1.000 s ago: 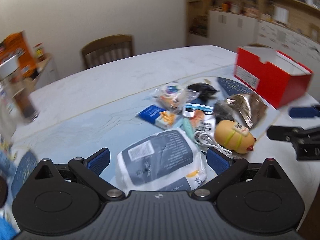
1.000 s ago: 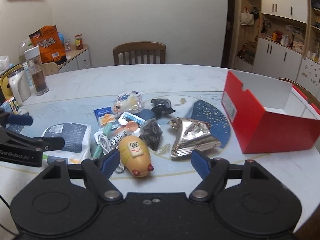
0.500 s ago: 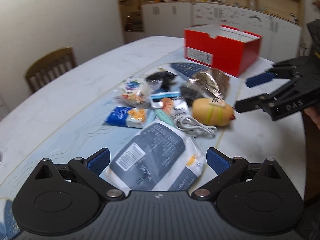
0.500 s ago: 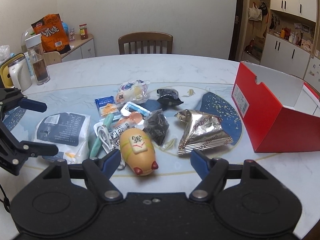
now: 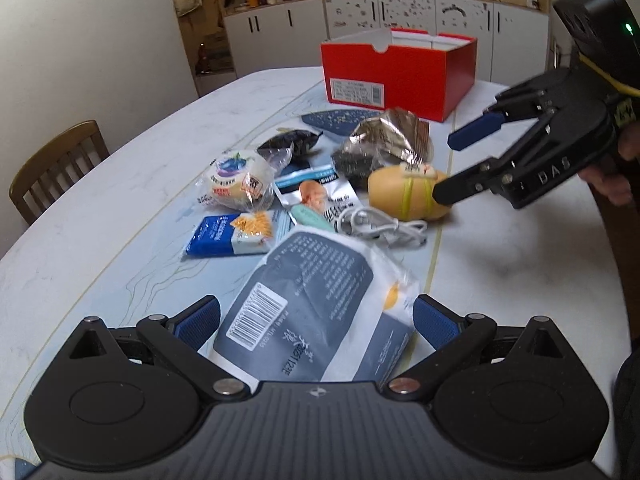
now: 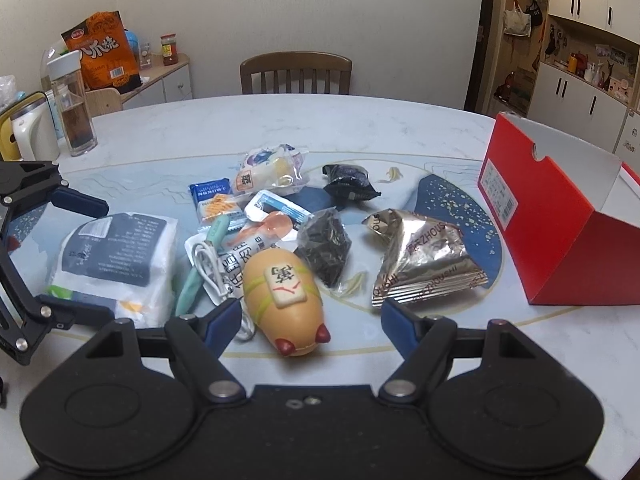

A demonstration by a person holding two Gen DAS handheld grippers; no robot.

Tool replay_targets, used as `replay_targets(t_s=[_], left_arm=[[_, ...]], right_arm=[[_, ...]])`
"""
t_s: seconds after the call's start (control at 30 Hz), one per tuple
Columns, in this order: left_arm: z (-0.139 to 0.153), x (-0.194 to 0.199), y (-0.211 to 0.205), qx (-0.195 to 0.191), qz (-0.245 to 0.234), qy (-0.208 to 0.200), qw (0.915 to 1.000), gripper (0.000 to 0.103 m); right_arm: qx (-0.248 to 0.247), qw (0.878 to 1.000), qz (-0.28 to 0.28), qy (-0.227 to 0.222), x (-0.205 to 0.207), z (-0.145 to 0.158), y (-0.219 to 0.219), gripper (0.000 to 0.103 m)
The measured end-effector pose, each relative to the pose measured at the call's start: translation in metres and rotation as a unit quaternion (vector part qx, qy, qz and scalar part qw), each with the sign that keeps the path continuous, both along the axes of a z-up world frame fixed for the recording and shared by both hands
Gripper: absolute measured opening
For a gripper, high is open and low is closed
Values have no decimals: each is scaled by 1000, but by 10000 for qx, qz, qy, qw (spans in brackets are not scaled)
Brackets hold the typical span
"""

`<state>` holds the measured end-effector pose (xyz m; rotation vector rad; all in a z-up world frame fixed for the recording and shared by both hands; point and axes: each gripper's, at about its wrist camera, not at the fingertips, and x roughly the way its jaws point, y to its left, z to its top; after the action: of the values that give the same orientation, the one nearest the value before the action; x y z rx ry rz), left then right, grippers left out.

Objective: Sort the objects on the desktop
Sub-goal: 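Grasp the yellow pig toy with the right tool while the left tool grasps the wipes pack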

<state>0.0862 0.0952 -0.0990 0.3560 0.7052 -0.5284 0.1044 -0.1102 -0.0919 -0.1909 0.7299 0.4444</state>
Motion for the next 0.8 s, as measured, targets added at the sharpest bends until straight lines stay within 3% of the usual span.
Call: replay_targets(t_s=[0.33, 0.8], left_arm=[[-17, 3, -12, 278, -201, 115, 9993, 103], [-17, 2, -22, 353, 30, 15, 9994, 99]], right_arm=[[-67, 9999, -7, 96, 9, -13, 9, 72], [-83, 9999, 84, 66, 15, -15, 21, 62]])
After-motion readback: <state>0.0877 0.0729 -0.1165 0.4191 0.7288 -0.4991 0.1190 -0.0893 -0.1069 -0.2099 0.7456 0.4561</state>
